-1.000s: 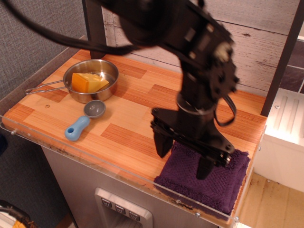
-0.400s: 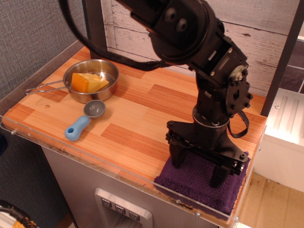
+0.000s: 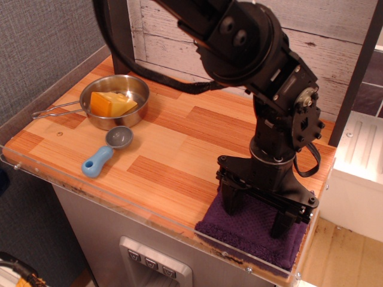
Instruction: Move the cloth to the upper right side of the table.
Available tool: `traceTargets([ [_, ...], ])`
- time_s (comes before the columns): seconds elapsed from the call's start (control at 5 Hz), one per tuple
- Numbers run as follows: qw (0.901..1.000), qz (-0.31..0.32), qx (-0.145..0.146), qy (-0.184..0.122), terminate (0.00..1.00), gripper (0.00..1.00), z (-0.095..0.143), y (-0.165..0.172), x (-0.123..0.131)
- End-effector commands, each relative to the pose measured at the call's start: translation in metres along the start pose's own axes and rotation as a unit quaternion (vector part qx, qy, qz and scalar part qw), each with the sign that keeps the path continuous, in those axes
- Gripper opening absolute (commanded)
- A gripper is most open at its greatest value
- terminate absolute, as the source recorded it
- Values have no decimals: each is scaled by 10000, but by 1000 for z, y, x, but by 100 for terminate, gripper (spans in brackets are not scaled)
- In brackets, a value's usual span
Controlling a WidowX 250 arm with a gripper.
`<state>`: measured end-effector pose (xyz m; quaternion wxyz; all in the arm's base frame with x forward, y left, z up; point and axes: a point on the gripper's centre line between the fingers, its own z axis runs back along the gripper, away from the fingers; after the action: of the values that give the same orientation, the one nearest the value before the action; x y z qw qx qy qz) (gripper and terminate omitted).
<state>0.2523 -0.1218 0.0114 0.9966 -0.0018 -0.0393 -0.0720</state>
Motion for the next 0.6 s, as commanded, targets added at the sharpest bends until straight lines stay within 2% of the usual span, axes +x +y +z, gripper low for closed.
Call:
traceTargets([
  [0.0, 9979, -277, 310, 492, 0, 100, -26, 8, -16],
  [0.2, 9978, -238, 299, 541, 0, 100, -28, 15, -8],
  [0.4, 9983, -194, 272, 470, 0, 100, -29, 22, 14],
])
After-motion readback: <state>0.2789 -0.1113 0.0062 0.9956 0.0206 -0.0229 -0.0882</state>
